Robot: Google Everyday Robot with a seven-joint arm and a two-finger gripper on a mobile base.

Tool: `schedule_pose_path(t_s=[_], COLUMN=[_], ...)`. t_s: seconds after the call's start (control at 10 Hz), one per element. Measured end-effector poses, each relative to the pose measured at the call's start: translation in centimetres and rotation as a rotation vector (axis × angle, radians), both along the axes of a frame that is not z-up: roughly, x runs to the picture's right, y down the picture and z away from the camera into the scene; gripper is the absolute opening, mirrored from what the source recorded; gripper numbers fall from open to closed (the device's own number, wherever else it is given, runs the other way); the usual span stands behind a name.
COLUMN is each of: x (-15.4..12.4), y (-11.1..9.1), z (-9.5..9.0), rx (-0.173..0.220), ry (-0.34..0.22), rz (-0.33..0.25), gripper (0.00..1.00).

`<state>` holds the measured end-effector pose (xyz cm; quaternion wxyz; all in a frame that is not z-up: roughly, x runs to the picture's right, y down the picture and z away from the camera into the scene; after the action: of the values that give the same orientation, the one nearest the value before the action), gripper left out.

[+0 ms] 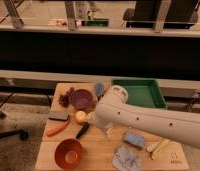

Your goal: Place apple in tray

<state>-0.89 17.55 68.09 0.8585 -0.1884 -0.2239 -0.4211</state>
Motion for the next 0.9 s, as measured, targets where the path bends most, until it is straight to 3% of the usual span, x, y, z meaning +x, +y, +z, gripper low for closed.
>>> schedule_pose_path(t_s=[0.5,0.9], x=[-1.7,-3.4], y=[-0.1,-0.1], z=[0.8,1.3], rx=[-0.001,0.029], ry=[-0.061,-0.103], rz=[-0.092,-0.146], gripper=[0.80,0.80])
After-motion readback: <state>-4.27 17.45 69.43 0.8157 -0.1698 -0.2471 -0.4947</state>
